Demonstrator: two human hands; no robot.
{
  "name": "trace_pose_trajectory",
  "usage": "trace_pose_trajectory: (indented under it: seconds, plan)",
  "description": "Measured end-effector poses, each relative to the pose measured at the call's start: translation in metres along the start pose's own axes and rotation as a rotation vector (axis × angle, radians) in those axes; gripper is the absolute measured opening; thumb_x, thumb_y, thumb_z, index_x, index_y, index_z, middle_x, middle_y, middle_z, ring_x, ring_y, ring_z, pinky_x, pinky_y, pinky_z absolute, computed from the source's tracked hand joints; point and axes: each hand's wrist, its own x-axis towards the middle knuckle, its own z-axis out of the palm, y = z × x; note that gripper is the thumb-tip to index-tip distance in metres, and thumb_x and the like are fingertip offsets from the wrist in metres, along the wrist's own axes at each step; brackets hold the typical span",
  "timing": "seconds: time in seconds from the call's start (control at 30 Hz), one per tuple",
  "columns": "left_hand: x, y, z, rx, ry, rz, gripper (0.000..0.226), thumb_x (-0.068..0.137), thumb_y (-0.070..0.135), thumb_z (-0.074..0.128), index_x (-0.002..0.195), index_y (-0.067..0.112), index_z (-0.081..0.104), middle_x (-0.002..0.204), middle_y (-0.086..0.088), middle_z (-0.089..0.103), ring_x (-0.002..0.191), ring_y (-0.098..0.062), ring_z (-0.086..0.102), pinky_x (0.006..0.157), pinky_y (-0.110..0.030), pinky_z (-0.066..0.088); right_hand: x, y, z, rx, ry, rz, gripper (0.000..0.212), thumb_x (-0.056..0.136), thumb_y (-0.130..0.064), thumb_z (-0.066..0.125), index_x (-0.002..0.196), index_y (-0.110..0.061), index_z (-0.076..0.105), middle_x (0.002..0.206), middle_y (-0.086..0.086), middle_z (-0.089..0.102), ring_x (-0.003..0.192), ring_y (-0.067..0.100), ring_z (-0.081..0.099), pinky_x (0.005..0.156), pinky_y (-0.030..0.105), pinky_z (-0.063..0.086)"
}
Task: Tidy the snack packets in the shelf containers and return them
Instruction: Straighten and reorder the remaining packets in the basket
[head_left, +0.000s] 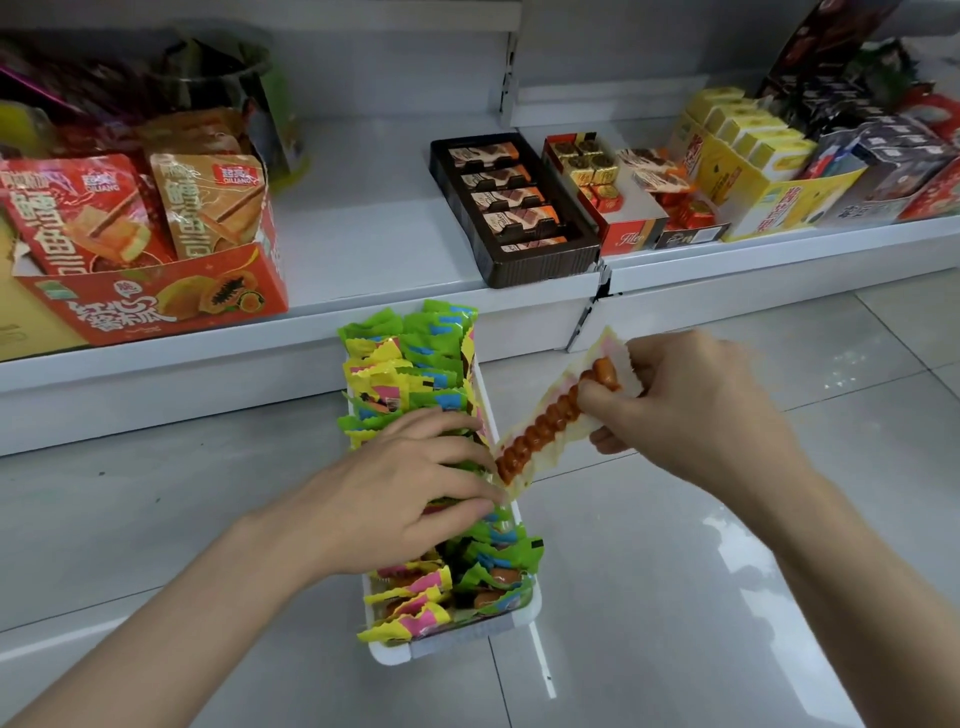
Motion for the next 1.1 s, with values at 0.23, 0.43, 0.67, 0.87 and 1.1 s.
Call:
trace_pose_trajectory:
  seconds: [0.23,0.43,0.67,0.87,1.1]
  plan:
    - [0.002,-0.002,0.001,0.011,0.048,0.012,0.033,0.1,0.043,0.045,0.114,0.035,0.074,0.124,0.015,0.066,0.138,-0.015,0.041,0.118,-0.038,0.027,0.0,-0.008,0.035,-0.013,-0.166,0.033,0.022,0.082,-0.03,0.064,0.071,-0.012,0.066,0.053,-0.006,0.069,0.055,0.001,0.067,0.041,0.013,0.044]
    - [-0.001,-0.006,0.004,-0.016,0.071,0.028,0.03,0.1,0.045,0.046,0.115,0.041,0.072,0.127,0.02,0.062,0.142,-0.008,0.035,0.12,-0.035,0.022,0.004,-0.006,0.061,-0.226,-0.391,0.002,0.031,0.091,-0.038,0.06,0.089,-0.009,0.07,0.08,0.009,0.075,0.074,0.019,0.072,0.06,0.024,0.057]
    - [0.0,-0.006,0.004,-0.016,0.114,0.044,0.03,0.098,0.046,0.049,0.116,0.042,0.072,0.126,0.016,0.064,0.14,-0.01,0.038,0.12,-0.033,0.023,0.007,-0.006,0.057,-0.168,-0.275,-0.034,0.032,0.089,-0.035,0.067,0.06,-0.022,0.066,0.062,0.001,0.073,0.06,0.009,0.07,0.048,0.014,0.048]
    - [-0.005,-0.008,0.003,-0.113,0.174,0.034,0.022,0.094,0.039,0.063,0.109,0.031,0.077,0.127,0.009,0.064,0.134,-0.009,0.045,0.114,-0.031,0.033,0.01,0.005,0.071,-0.015,-0.363,0.085,0.028,0.086,-0.033,0.074,0.069,-0.011,0.073,0.062,0.002,0.073,0.059,0.008,0.071,0.051,0.012,0.049]
    - [-0.047,-0.019,-0.001,-0.296,0.659,-0.361,0.025,0.089,0.027,0.067,0.114,0.027,0.07,0.13,0.007,0.057,0.126,-0.004,0.05,0.11,-0.02,0.035,0.006,0.035,0.059,0.286,-0.398,0.161,0.045,0.074,-0.068,0.067,0.091,-0.028,0.075,0.084,-0.007,0.076,0.074,0.01,0.074,0.076,0.035,0.063]
